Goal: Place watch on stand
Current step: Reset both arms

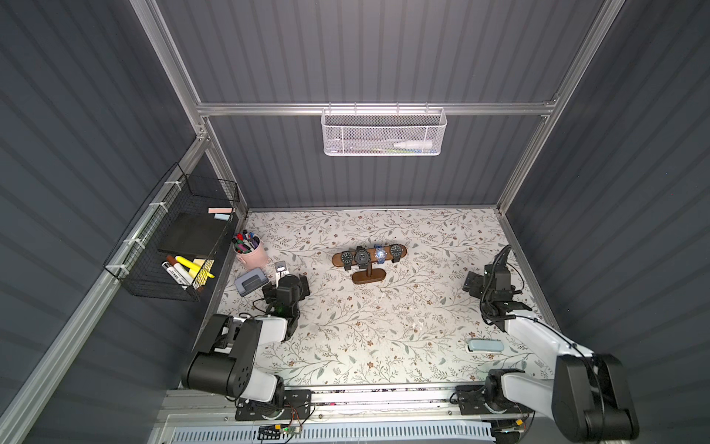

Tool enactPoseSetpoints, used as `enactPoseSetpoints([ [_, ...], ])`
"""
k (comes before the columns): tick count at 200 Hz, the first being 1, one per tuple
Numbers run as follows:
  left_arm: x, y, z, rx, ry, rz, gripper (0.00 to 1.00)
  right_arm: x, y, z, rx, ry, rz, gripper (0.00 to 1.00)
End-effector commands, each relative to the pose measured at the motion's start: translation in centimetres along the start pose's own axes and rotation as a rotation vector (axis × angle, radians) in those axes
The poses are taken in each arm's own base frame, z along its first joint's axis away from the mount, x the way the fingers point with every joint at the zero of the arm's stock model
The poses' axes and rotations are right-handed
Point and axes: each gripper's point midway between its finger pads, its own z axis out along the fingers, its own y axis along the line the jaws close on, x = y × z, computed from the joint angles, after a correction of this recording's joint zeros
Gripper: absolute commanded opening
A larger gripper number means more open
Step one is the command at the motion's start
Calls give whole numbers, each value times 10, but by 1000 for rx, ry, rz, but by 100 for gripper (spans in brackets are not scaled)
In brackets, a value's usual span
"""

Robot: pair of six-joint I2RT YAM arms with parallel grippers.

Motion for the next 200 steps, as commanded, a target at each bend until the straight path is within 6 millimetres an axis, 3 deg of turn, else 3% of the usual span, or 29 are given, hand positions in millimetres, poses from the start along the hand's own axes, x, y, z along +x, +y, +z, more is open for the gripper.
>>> enactPoseSetpoints([
  [1, -34, -12, 12, 32, -108, 31, 99, -39, 28, 5, -133, -121, -15, 99],
  [23, -27, -13, 21, 70, -161, 30, 100, -50, 51, 12, -239, -192, -112, 99],
  [39, -18, -8, 29, 94, -117, -14, 99, -42, 61, 27, -298, -162, -132, 99],
  [49, -15, -14, 32, 123, -87, 10, 100, -46, 58, 30, -316, -219, -132, 99],
  [64, -17, -13, 34, 138, -91, -4, 99, -36, 48, 33, -314, -178, -57, 99],
  [200, -16, -11, 34, 125, -82, -8, 99, -36, 48, 32, -311, -175, -58, 99],
])
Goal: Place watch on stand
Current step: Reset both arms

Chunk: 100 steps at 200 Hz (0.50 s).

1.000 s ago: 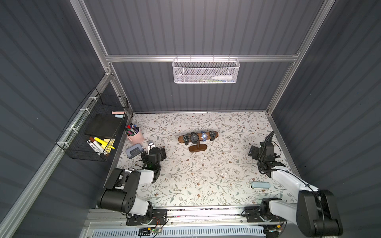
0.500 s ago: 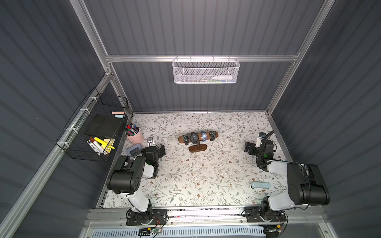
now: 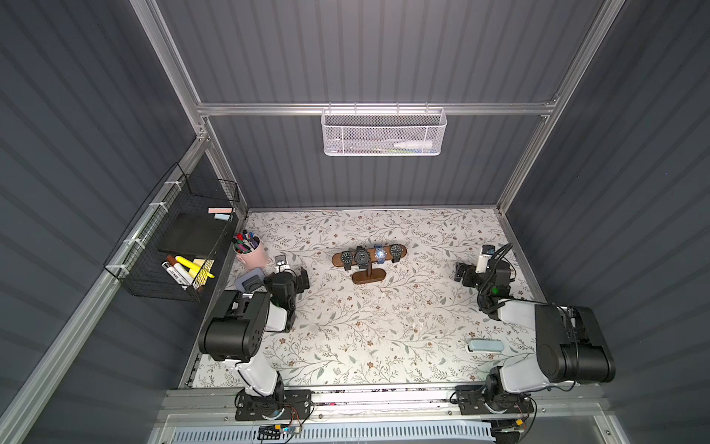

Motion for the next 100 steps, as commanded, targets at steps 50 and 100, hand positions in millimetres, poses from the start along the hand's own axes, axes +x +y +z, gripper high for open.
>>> enactPoseSetpoints([
  [50, -9, -3, 3, 14, -23, -2, 100, -8, 4, -2, -17, -33, -2, 99],
  [100, -9, -3, 2, 15, -24, -2, 99, -7, 9, -3, -44, -34, -13, 99],
])
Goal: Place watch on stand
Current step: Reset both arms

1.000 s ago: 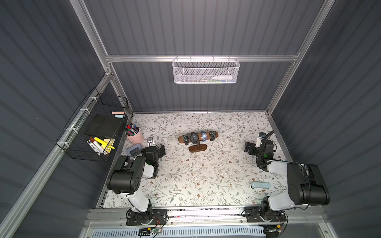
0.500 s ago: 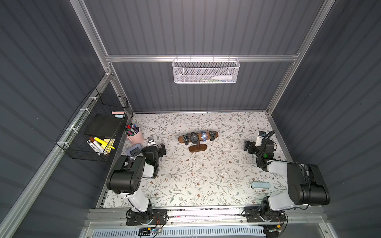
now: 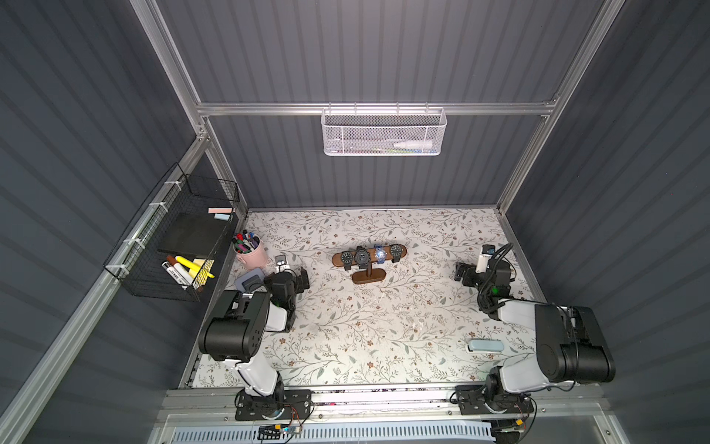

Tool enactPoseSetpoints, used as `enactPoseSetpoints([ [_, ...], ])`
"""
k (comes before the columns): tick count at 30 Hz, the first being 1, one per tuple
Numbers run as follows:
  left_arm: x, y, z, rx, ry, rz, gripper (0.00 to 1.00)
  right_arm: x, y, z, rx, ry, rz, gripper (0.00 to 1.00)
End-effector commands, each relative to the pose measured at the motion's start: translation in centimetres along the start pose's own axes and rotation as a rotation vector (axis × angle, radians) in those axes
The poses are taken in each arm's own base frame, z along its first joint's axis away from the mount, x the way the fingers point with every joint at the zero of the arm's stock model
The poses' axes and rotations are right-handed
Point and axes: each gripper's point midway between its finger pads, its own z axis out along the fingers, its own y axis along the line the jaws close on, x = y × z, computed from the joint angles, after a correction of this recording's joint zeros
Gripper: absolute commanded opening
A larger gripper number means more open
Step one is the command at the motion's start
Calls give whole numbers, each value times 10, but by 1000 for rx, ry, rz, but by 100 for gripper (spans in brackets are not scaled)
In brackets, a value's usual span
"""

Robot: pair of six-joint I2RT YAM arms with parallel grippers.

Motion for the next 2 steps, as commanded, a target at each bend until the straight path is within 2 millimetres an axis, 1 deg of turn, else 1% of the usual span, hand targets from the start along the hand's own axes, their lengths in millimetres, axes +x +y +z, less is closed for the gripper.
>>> enactPoseSetpoints([
  [1, -9, -3, 2, 14, -24, -2, 99, -6, 7, -3, -34, -29, -13, 99],
  [2, -9, -3, 3, 13, -24, -2, 99, -6, 10, -4, -53, -34, -25, 99],
])
